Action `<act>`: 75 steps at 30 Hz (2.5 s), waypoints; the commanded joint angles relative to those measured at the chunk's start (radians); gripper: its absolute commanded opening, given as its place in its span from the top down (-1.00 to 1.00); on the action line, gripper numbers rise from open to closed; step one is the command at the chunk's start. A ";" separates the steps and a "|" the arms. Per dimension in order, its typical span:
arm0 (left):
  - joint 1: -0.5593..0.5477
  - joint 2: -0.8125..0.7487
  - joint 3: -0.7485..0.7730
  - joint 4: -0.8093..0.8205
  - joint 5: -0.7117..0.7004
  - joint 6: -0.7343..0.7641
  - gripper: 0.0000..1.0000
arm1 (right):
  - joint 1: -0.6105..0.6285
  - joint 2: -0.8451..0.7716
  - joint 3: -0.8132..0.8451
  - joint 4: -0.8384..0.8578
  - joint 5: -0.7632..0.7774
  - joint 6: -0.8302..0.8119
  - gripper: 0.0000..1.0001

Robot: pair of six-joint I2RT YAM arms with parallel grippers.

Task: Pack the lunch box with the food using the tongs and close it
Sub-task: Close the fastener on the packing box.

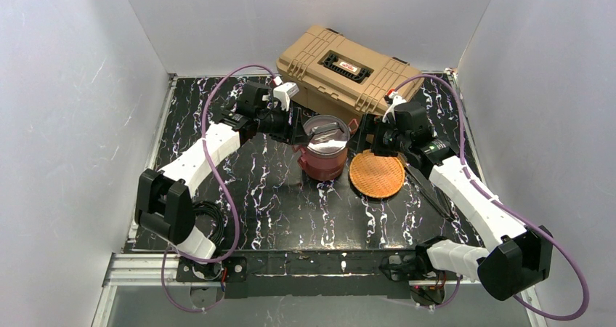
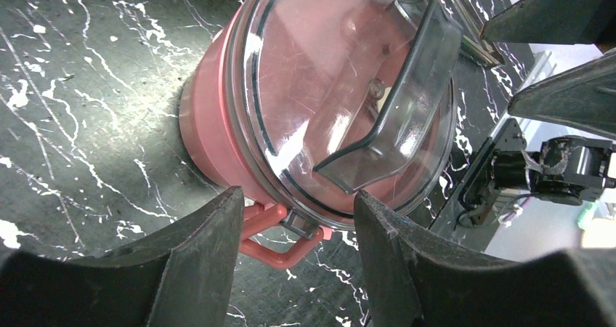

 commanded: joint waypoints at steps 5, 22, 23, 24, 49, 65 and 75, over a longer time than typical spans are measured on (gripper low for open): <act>-0.015 0.005 0.013 -0.030 0.041 0.011 -0.10 | 0.005 -0.014 0.005 0.043 -0.032 0.059 -0.96; -0.095 -0.010 0.039 -0.194 -0.137 0.052 -0.10 | 0.006 -0.021 -0.001 0.033 -0.012 0.059 -0.96; -0.096 -0.009 0.040 -0.198 -0.137 0.048 -0.10 | 0.006 -0.021 0.000 0.030 -0.010 0.060 -0.96; -0.097 -0.011 0.039 -0.200 -0.135 0.042 -0.10 | 0.006 -0.022 0.002 0.027 -0.007 0.059 -0.96; -0.119 -0.059 0.003 -0.207 -0.077 -0.014 -0.10 | 0.006 0.001 0.010 0.030 -0.009 0.054 -0.97; -0.123 -0.095 -0.015 -0.208 -0.022 0.000 -0.15 | 0.006 0.012 0.018 0.027 -0.014 0.035 -0.97; -0.130 -0.083 -0.006 -0.210 -0.011 -0.011 -0.15 | 0.006 0.006 0.013 0.025 -0.010 0.029 -0.97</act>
